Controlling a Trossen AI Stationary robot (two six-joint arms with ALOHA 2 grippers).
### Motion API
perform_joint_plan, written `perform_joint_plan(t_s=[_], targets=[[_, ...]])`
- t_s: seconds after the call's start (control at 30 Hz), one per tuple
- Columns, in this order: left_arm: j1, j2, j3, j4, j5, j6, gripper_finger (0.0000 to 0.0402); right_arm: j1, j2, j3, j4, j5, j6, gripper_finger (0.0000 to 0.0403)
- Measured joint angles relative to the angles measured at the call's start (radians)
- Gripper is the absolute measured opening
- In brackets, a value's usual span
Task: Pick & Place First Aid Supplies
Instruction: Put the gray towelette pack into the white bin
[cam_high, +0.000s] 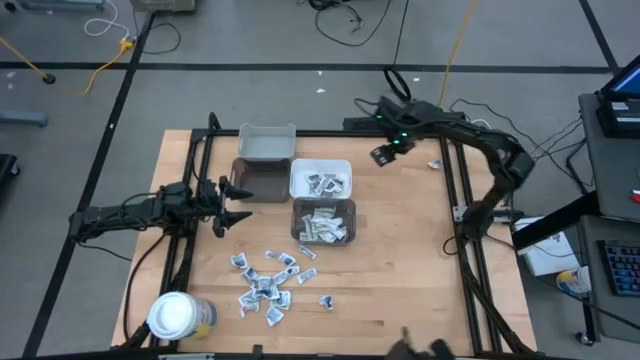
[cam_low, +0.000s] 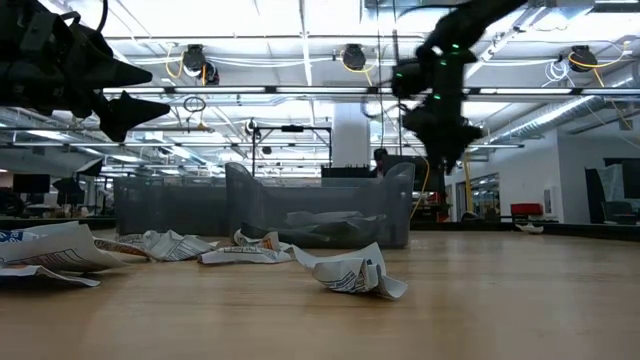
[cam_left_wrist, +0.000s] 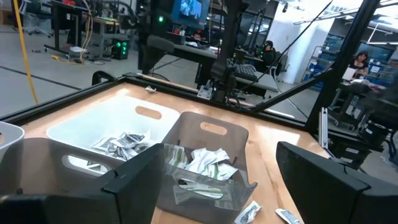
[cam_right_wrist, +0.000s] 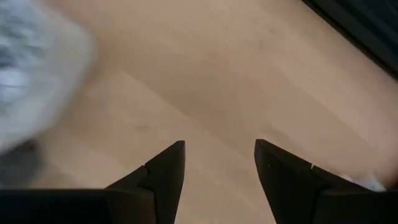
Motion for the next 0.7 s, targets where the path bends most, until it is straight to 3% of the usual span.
perform_joint_plan(t_s=[0.3,0.4,0.7], targets=[[0.0,0.0,0.0,0.0,0.0,0.0,0.031,-0.237,-0.178,-0.252,0.014,0.224,0.117,0.0187],[0.0,0.0,0.0,0.0,0.0,0.0,0.031,-0.305,-0.214,-0.312,0.055,0.212,0.101,0.0187],[0.0,0.0,0.0,0.0,0.0,0.0,0.031,-0.33,-0.255,-0.33,0.146,0.163,0.163,0.0187]])
